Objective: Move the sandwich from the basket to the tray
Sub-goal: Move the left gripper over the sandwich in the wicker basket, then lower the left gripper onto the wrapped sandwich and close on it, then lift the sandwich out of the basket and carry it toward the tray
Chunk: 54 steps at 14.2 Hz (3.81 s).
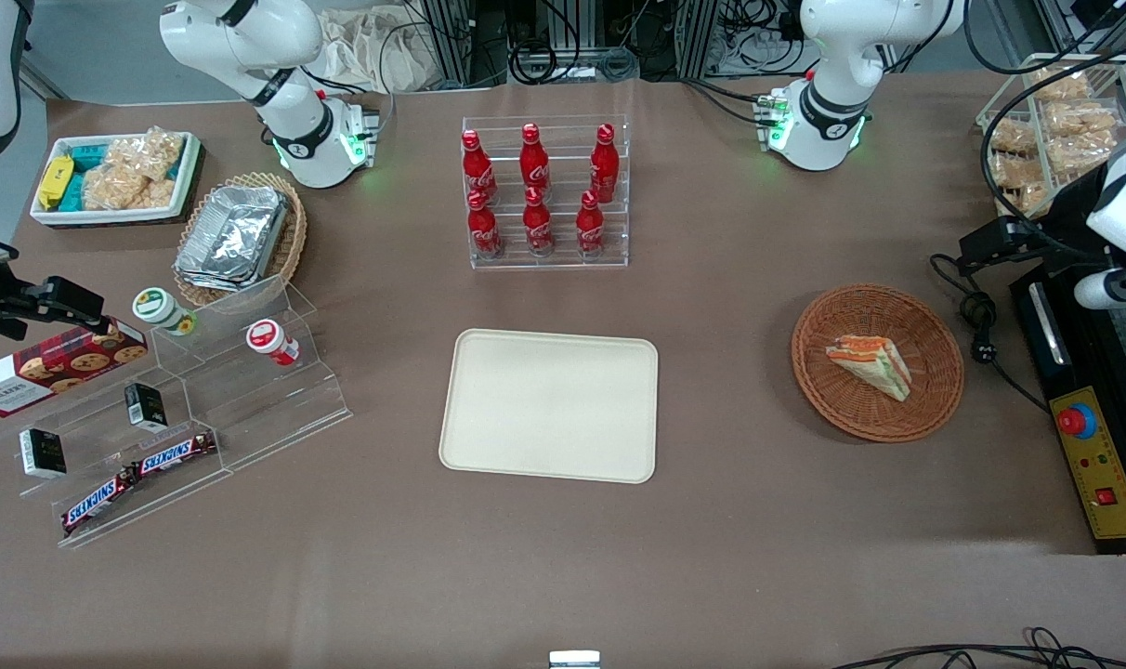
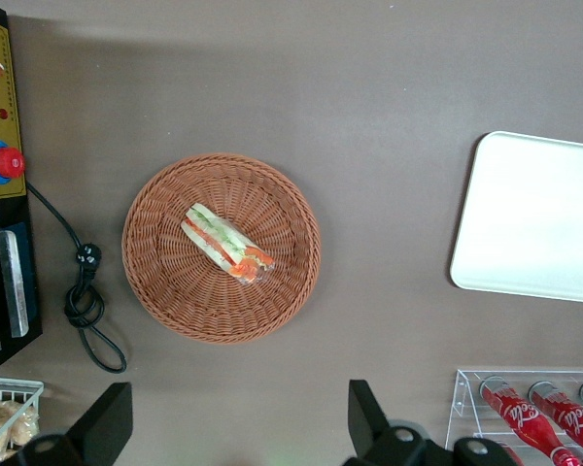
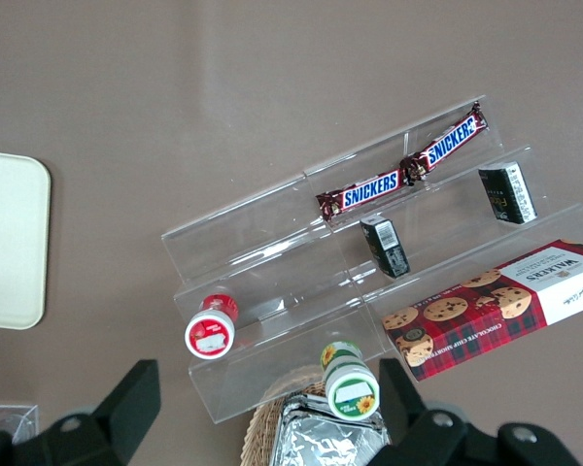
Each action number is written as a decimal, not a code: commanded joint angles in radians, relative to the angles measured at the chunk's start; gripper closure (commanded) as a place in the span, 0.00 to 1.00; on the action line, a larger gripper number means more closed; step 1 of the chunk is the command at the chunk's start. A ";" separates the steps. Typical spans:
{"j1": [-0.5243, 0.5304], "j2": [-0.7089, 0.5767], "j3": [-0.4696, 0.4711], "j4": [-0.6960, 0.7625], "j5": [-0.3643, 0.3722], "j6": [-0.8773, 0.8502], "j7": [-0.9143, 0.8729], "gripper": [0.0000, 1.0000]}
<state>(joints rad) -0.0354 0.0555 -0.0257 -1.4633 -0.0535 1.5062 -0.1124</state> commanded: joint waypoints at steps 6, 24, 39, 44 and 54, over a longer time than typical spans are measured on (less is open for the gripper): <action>0.006 -0.014 0.000 -0.058 0.027 -0.021 -0.061 0.00; 0.028 0.078 0.021 -0.766 0.037 0.804 -0.747 0.00; 0.029 0.146 0.052 -0.743 0.040 0.860 -0.771 1.00; 0.026 0.072 0.046 -0.456 0.037 0.427 -0.603 1.00; -0.017 0.217 -0.414 -0.348 0.040 0.558 -0.449 1.00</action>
<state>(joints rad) -0.0601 0.1932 -0.3692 -1.8436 -0.0288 1.9940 -0.5870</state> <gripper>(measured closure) 0.806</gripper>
